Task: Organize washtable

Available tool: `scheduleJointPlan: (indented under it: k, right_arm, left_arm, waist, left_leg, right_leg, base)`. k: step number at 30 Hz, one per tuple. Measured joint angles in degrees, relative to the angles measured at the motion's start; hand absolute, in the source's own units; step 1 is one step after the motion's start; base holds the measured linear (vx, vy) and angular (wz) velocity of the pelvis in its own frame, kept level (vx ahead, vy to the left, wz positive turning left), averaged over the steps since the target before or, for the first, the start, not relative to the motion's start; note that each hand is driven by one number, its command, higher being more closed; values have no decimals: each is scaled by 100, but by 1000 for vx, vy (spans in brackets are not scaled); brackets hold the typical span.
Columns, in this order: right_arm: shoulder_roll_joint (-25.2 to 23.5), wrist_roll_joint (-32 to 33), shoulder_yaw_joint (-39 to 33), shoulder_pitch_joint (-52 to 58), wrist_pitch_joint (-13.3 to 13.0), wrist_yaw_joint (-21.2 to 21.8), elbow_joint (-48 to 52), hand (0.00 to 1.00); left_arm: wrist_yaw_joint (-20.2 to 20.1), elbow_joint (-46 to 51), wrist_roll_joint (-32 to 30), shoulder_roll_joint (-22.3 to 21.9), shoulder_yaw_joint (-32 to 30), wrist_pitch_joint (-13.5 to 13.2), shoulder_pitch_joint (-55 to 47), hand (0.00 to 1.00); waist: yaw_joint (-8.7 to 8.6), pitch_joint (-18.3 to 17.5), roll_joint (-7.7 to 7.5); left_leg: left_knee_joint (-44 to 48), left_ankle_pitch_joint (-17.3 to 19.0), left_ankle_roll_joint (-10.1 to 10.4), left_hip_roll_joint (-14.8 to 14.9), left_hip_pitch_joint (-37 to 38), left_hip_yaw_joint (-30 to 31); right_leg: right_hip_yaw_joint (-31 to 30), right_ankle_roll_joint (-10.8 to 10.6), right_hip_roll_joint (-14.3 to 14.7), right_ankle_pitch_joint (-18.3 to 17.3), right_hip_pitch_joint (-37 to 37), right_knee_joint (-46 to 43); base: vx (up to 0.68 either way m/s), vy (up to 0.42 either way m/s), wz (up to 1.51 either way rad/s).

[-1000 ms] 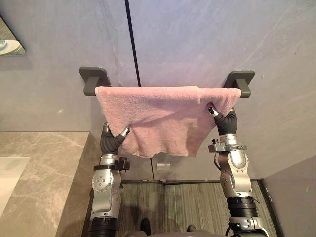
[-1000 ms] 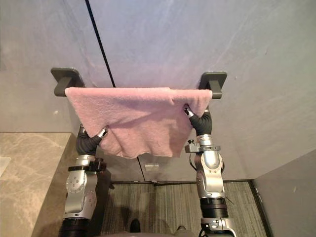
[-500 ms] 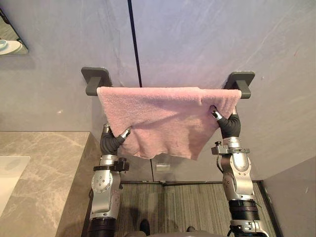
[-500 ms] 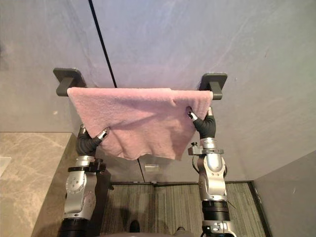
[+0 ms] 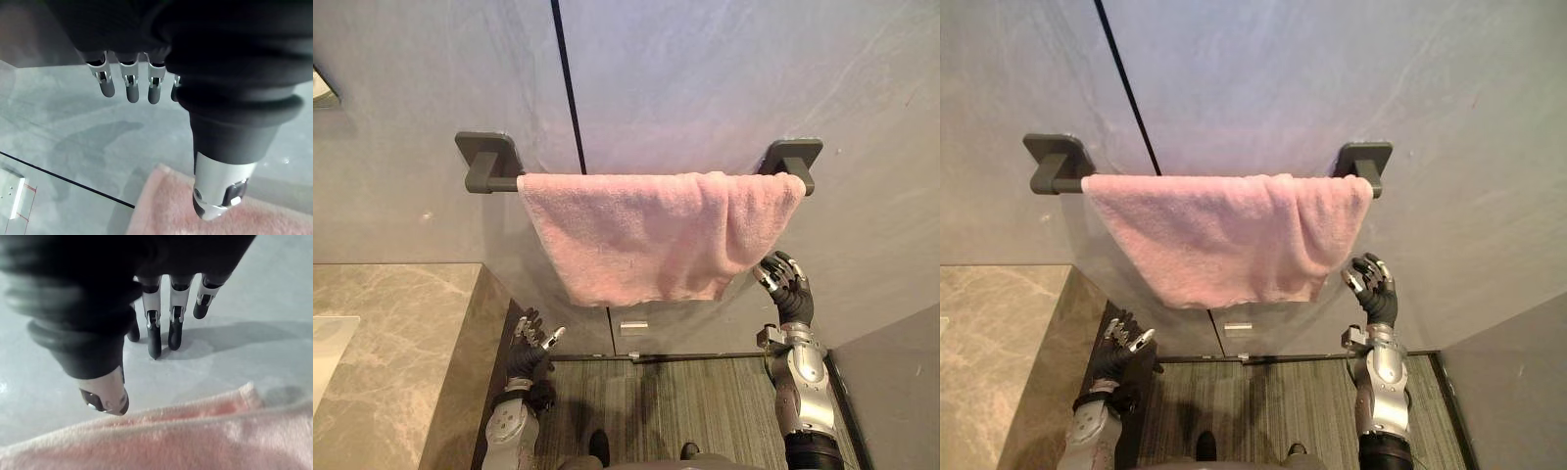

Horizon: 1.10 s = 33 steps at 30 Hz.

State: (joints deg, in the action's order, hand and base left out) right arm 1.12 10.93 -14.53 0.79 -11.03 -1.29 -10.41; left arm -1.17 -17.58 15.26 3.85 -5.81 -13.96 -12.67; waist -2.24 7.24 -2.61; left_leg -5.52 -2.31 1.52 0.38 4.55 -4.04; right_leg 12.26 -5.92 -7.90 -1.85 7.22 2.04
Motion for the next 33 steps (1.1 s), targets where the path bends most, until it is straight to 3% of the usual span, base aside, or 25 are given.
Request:
scheduleJointPlan:
  k: [14,19,23,28,33]
  right_arm:
    - [-15,202,259,561,7,-1,59,0]
    - [-85,319,-213,847,10,-133,369,0]
    - [-84,316,-984,1143,5,-415,1134,0]
    - [-74,259,-1538,1290,4,-637,2012,0]
    - [-61,206,-1887,1016,-130,-738,2711,0]
  left_arm:
    - [11,-257,-1,-4,243,3,-173,0]
    - [127,-202,124,-90,-115,4,-221,0]
    - [271,595,439,-122,-809,0,-406,0]
    - [257,1984,671,-121,-1005,-46,-499,0]
    - [264,3351,688,-138,-1227,-313,-496,0]
  waist:
    - [6,-12,54]
    - [6,-36,91]
    - [-12,-62,114]
    - [-31,-179,111]
    - [-39,-424,108]
  left_leg:
    - [0,-5,1,42,93,93]
    - [1,-2,1,32,91,108]
    - [1,-1,1,41,111,139]
    - [-2,37,29,68,173,94]
    - [0,25,12,59,230,109]
  right_leg:
    - [41,7,11,2,58,-37]
    - [61,9,-4,-30,63,-80]
    - [143,37,-17,-88,69,-206]
    - [154,53,-13,-152,80,-294]
    - [145,51,-16,-157,102,-293]
  base:
    - [-40,-18,1]
    - [-2,-5,2]
    - [-5,-13,5]
    - [-41,-18,0]
    - [-27,-10,0]
